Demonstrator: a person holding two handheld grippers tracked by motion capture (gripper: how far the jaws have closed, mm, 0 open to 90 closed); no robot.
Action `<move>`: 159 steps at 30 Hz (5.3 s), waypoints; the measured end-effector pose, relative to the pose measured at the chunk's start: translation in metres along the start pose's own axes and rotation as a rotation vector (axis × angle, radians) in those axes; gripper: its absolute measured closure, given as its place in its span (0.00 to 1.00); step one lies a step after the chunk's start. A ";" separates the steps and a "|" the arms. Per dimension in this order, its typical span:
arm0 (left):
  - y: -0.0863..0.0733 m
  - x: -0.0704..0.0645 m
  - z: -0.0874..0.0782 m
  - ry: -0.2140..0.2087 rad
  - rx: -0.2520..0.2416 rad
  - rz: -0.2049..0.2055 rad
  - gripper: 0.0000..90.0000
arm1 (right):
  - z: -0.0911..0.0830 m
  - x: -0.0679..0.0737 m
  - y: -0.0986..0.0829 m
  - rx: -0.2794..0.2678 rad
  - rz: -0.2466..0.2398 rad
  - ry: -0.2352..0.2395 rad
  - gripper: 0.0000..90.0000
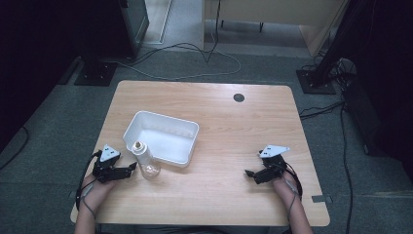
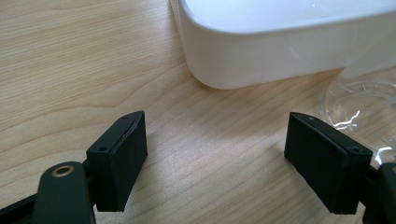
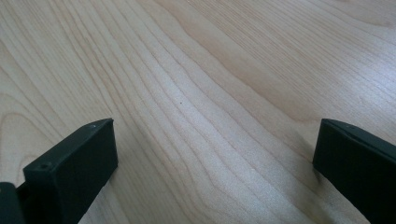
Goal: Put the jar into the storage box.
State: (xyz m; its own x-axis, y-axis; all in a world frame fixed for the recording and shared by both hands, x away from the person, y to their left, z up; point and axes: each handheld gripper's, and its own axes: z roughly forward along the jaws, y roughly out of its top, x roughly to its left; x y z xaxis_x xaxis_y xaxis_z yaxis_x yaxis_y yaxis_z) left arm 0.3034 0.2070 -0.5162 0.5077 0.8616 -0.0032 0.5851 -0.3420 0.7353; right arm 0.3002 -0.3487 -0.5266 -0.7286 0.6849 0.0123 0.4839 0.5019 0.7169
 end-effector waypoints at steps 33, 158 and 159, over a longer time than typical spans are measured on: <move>0.002 -0.001 0.006 -0.024 0.009 0.040 0.11 | 0.000 0.000 0.000 0.001 0.003 -0.001 0.00; 0.057 -0.067 -0.045 -0.181 -0.169 0.057 0.49 | 0.000 0.000 0.000 0.001 0.001 -0.001 0.00; 0.058 -0.066 -0.045 -0.180 -0.167 0.057 0.49 | 0.000 0.000 0.000 0.002 0.002 -0.001 0.00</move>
State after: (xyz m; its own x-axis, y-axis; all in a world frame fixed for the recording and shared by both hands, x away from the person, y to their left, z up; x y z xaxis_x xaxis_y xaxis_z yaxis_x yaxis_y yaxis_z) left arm 0.2747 0.1472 -0.4429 0.6499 0.7570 -0.0677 0.4468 -0.3085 0.8398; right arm 0.2996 -0.3487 -0.5266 -0.7270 0.6865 0.0131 0.4863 0.5014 0.7157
